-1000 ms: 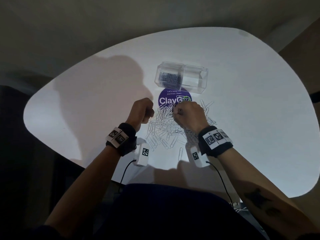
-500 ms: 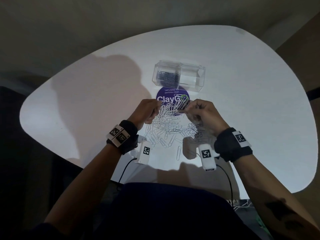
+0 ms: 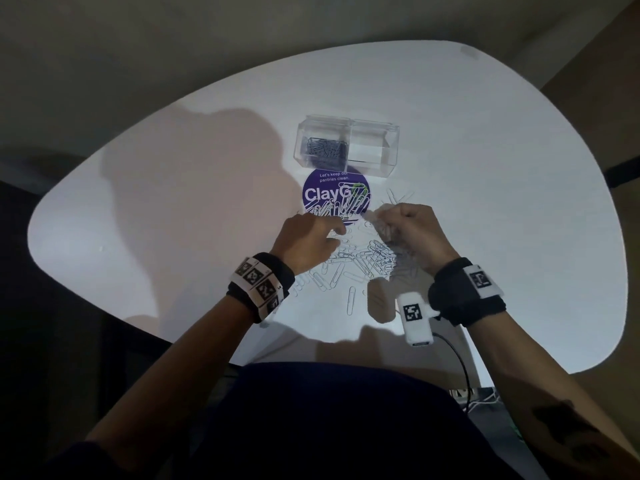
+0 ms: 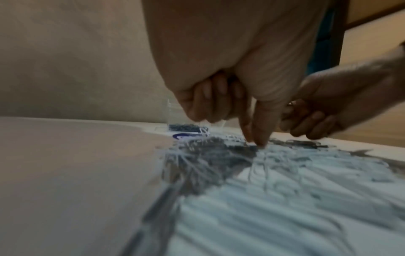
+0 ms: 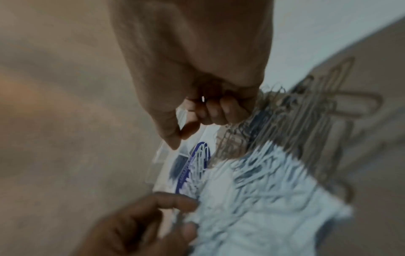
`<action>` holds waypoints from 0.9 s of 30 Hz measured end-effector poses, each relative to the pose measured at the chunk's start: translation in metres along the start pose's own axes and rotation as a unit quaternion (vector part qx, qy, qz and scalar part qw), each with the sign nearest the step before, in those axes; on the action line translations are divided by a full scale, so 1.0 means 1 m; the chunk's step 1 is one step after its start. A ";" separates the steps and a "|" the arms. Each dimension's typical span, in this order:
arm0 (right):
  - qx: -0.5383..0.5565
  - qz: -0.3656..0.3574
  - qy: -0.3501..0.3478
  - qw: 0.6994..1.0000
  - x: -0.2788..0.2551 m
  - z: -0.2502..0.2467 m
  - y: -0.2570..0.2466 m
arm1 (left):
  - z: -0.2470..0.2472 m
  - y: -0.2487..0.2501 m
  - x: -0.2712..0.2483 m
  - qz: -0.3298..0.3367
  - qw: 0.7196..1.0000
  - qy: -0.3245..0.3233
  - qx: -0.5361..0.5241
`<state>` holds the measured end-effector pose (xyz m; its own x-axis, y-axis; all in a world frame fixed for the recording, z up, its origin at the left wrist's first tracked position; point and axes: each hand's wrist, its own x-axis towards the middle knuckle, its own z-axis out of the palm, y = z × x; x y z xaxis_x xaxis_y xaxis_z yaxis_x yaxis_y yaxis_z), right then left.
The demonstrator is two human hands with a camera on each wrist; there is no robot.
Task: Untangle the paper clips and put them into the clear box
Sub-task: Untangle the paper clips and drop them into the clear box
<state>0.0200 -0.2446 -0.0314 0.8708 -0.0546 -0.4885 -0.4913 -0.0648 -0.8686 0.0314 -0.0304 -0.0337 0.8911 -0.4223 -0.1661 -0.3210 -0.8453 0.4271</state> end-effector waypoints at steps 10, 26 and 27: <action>-0.396 -0.151 0.008 0.906 0.008 0.030 0.003 | 0.009 -0.004 -0.003 -0.037 0.998 0.057 -0.011; -0.429 -0.123 -0.027 0.895 -0.010 0.019 0.001 | 0.001 -0.002 -0.012 0.021 1.000 0.007 -0.011; -0.452 -0.123 -0.030 0.883 -0.011 0.020 0.004 | 0.005 0.001 -0.014 0.029 1.000 -0.005 0.005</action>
<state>0.0085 -0.2243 -0.0311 0.9389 0.1223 -0.3216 -0.0762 -0.8375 -0.5411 0.0171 -0.0265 -0.0355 0.8678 -0.4737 -0.1502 -0.3751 -0.8226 0.4274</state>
